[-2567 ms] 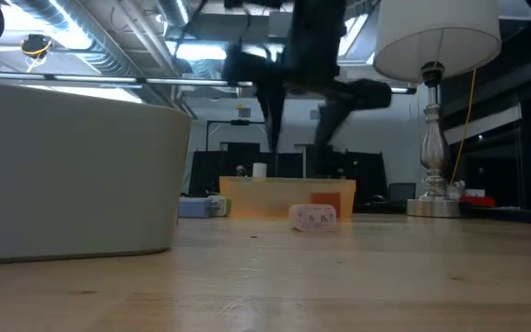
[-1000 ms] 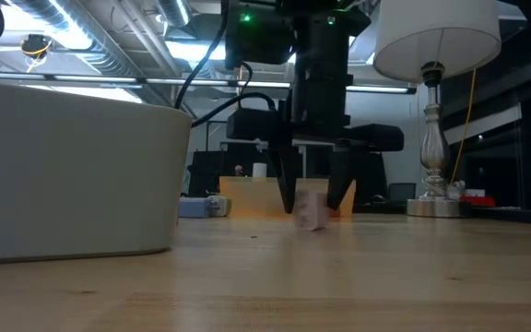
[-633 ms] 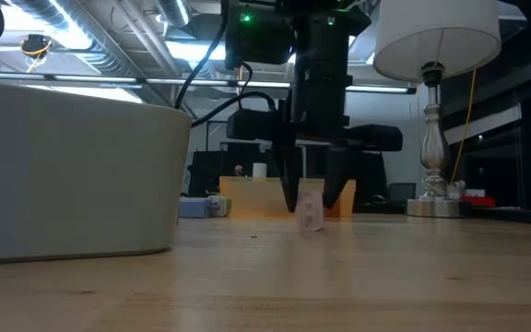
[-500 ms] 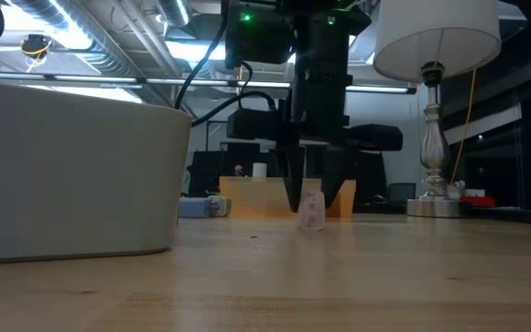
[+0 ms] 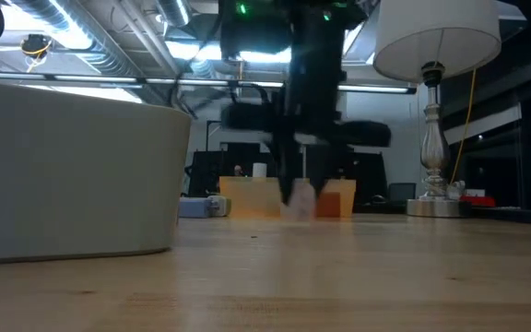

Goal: Pick & Place Office items
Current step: Put the pink charger adapter into the orange bin

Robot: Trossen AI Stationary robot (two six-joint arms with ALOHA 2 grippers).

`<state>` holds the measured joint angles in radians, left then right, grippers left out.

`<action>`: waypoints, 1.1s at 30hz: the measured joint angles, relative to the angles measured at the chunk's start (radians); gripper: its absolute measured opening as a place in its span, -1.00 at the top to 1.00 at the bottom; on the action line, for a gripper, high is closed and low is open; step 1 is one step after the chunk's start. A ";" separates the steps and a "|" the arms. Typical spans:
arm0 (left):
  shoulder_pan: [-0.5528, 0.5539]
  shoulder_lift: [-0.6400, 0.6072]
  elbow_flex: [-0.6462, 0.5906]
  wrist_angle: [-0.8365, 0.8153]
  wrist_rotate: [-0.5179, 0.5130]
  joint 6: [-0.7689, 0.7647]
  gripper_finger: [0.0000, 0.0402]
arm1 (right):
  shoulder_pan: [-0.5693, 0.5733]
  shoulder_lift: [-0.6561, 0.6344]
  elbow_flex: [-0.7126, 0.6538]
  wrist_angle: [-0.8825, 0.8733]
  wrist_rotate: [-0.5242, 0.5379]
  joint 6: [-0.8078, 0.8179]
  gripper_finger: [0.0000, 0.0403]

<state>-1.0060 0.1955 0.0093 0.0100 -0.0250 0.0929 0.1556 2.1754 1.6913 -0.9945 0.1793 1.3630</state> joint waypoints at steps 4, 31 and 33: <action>0.000 0.000 0.000 0.000 0.000 0.001 0.03 | -0.014 0.000 0.081 0.000 0.041 -0.069 0.37; 0.000 0.001 0.000 0.000 0.000 0.008 0.03 | -0.476 0.000 0.252 0.087 0.165 -0.514 0.36; 0.000 0.001 0.000 0.000 0.000 0.008 0.03 | -0.491 0.000 0.222 0.124 0.143 -0.519 0.32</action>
<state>-1.0061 0.1966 0.0093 0.0101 -0.0250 0.1005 -0.3350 2.1751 1.9128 -0.8709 0.3219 0.8441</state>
